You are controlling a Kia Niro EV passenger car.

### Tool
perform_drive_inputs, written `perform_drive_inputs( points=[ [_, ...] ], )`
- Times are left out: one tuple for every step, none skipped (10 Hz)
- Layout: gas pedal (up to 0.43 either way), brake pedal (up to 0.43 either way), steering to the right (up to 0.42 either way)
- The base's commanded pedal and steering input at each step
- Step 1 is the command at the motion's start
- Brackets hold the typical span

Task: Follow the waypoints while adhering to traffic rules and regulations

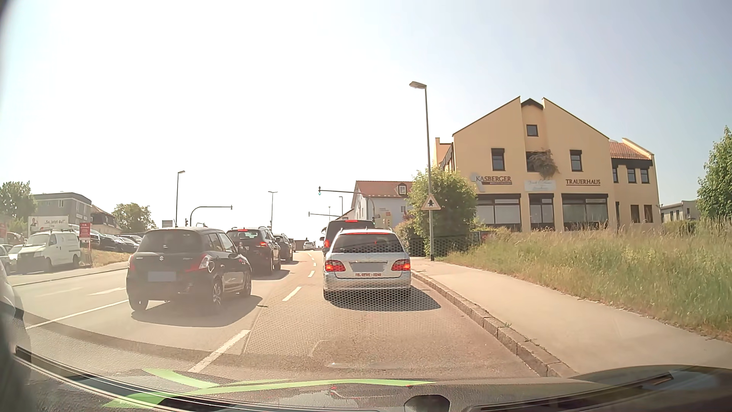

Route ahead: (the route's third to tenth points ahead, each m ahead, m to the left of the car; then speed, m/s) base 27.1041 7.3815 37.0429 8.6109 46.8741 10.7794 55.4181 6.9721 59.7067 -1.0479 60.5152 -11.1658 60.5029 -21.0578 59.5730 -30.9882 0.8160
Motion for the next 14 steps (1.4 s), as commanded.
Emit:
perform_drive_inputs(
  points=[
    [0.22,0.0,-0.024],
    [0.22,0.0,-0.024],
    [0.22,0.0,-0.024],
    [0.209,0.0,-0.024],
    [0.209,0.0,-0.024],
    [0.197,0.0,-0.024],
    [0.15,0.0,-0.024],
    [0.008,0.0,-0.024],
    [0.0,0.0,-0.024],
    [0.0,0.0,-0.024],
    [0.0,0.0,-0.024],
    [0.0,0.0,-0.024],
    [0.0,0.0,-0.024],
    [0.0,0.0,-0.024]
  ],
)
